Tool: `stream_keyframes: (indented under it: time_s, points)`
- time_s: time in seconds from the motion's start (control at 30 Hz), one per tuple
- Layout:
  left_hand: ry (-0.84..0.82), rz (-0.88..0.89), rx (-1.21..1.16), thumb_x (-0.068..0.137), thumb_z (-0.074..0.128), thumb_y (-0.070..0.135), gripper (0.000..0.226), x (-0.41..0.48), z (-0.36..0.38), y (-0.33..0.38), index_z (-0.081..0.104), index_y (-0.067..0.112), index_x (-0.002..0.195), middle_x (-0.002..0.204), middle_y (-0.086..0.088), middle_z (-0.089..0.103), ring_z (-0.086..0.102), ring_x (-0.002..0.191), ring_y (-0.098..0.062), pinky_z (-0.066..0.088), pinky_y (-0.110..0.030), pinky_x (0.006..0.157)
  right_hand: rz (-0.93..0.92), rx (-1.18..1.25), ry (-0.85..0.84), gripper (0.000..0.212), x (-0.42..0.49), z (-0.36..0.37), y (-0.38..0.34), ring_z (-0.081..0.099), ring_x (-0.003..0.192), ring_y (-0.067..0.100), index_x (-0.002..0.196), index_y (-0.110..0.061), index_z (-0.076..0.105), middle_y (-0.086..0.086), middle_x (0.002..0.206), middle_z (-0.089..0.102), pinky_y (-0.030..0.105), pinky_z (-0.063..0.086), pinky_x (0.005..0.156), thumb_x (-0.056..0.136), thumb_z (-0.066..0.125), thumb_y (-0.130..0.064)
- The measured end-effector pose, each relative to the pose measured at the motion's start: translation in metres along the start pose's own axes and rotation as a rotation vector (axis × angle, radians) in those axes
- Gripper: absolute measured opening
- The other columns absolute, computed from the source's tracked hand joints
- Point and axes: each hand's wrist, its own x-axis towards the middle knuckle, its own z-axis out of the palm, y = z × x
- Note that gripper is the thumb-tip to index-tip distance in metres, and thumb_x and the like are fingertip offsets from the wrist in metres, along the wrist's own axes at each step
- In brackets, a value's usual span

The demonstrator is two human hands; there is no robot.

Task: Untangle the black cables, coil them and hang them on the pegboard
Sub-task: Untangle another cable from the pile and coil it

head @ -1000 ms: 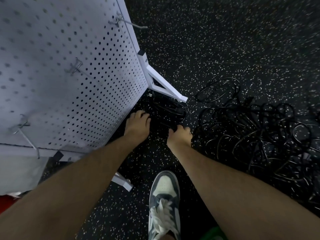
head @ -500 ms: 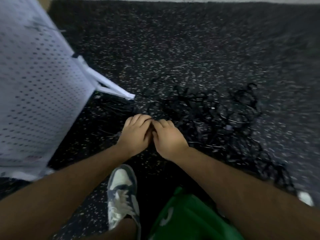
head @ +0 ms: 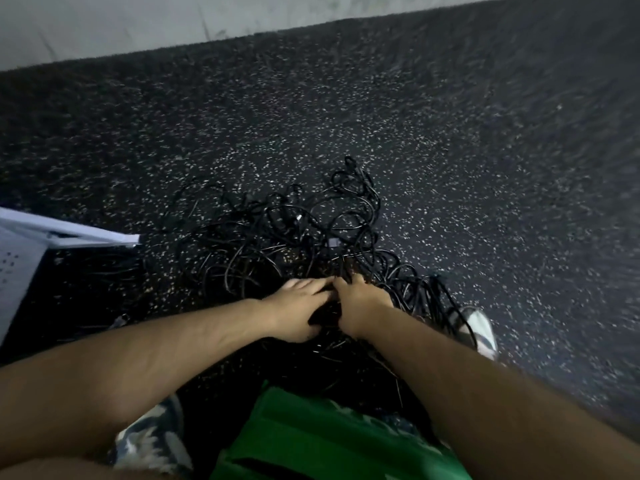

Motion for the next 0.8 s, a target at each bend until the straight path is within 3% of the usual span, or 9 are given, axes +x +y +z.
stream_keyframes:
  time_s: [0.1, 0.2, 0.3, 0.33, 0.43, 0.47, 0.57, 0.7, 0.8]
  points:
    - [0.019, -0.016, -0.078, 0.092, 0.064, 0.037, 0.076, 0.006, -0.007, 0.012, 0.028, 0.026, 0.158, 0.169, 0.000, 0.010, 0.014, 0.153, -0.023, 0.015, -0.044, 0.125, -0.007, 0.052, 0.006, 0.065, -0.001, -0.004, 0.012, 0.061, 0.121, 0.031, 0.154, -0.026, 0.029, 0.008, 0.135, 0.059, 0.042, 0.051, 0.093, 0.096, 0.058, -0.017]
    - [-0.053, -0.014, -0.055, 0.092, 0.063, 0.031, 0.065, 0.004, -0.025, 0.022, 0.039, 0.027, 0.152, 0.157, 0.002, 0.036, 0.036, 0.144, -0.022, 0.032, -0.044, 0.118, -0.048, 0.134, -0.065, 0.061, -0.007, -0.013, 0.025, 0.061, 0.121, 0.029, 0.147, -0.023, 0.037, 0.006, 0.134, 0.061, 0.038, 0.050, 0.098, 0.092, 0.064, -0.029]
    - [-0.139, -0.043, -0.095, 0.089, 0.065, 0.025, 0.061, -0.005, -0.034, 0.025, 0.045, 0.026, 0.147, 0.142, 0.000, 0.051, 0.052, 0.131, -0.021, 0.044, -0.037, 0.110, -0.049, 0.211, -0.198, 0.100, -0.024, -0.017, 0.037, 0.059, 0.123, 0.029, 0.153, -0.023, 0.025, 0.006, 0.136, 0.060, 0.040, 0.049, 0.103, 0.073, 0.085, -0.037]
    - [-0.161, -0.057, -0.120, 0.090, 0.065, 0.025, 0.062, -0.009, -0.036, 0.027, 0.043, 0.027, 0.148, 0.143, -0.001, 0.049, 0.053, 0.130, -0.021, 0.045, -0.037, 0.109, -0.052, 0.172, -0.192, 0.096, -0.030, -0.015, 0.039, 0.059, 0.122, 0.029, 0.151, -0.020, 0.030, 0.007, 0.135, 0.060, 0.039, 0.049, 0.102, 0.074, 0.086, -0.031]
    - [-0.177, -0.101, -0.287, 0.093, 0.069, 0.032, 0.072, -0.023, -0.042, 0.042, 0.031, 0.036, 0.155, 0.147, 0.005, 0.043, 0.056, 0.124, -0.017, 0.051, -0.034, 0.103, -0.075, 0.085, -0.107, 0.032, -0.042, -0.014, 0.036, 0.064, 0.111, 0.027, 0.126, -0.013, 0.061, 0.008, 0.119, 0.067, 0.034, 0.051, 0.090, 0.094, 0.064, -0.013]
    - [-0.171, -0.108, -0.325, 0.093, 0.070, 0.034, 0.077, -0.028, -0.046, 0.048, 0.026, 0.036, 0.157, 0.148, 0.007, 0.041, 0.055, 0.125, -0.015, 0.051, -0.032, 0.103, -0.073, 0.102, -0.065, 0.022, -0.046, -0.019, 0.034, 0.066, 0.103, 0.025, 0.118, -0.014, 0.065, 0.007, 0.112, 0.068, 0.034, 0.053, 0.086, 0.096, 0.059, -0.012]
    - [-0.095, -0.114, -0.426, 0.091, 0.073, 0.041, 0.084, -0.039, -0.065, 0.061, 0.022, 0.032, 0.158, 0.145, 0.010, 0.050, 0.055, 0.125, -0.011, 0.046, -0.032, 0.109, -0.094, 0.161, 0.074, 0.016, -0.064, -0.057, 0.027, 0.065, 0.088, 0.019, 0.110, -0.019, 0.066, 0.000, 0.100, 0.067, 0.032, 0.055, 0.075, 0.099, 0.055, -0.015]
    - [0.061, -0.144, -0.300, 0.094, 0.069, 0.042, 0.045, -0.063, -0.137, 0.072, 0.046, 0.028, 0.131, 0.114, 0.010, 0.062, 0.065, 0.104, -0.017, 0.054, -0.035, 0.094, -0.183, 0.245, 0.275, 0.016, -0.107, -0.134, 0.021, 0.064, 0.080, 0.017, 0.109, -0.019, 0.069, 0.000, 0.096, 0.067, 0.034, 0.057, 0.070, 0.099, 0.057, -0.015]
    - [0.237, -0.141, -0.276, 0.096, 0.069, 0.031, 0.034, -0.090, -0.202, 0.091, 0.054, 0.024, 0.126, 0.113, 0.005, 0.064, 0.064, 0.103, -0.018, 0.054, -0.032, 0.088, -0.252, 0.283, 0.411, 0.010, -0.152, -0.196, 0.016, 0.057, 0.072, 0.013, 0.102, -0.019, 0.069, -0.003, 0.089, 0.065, 0.025, 0.047, 0.059, 0.100, 0.059, -0.017]
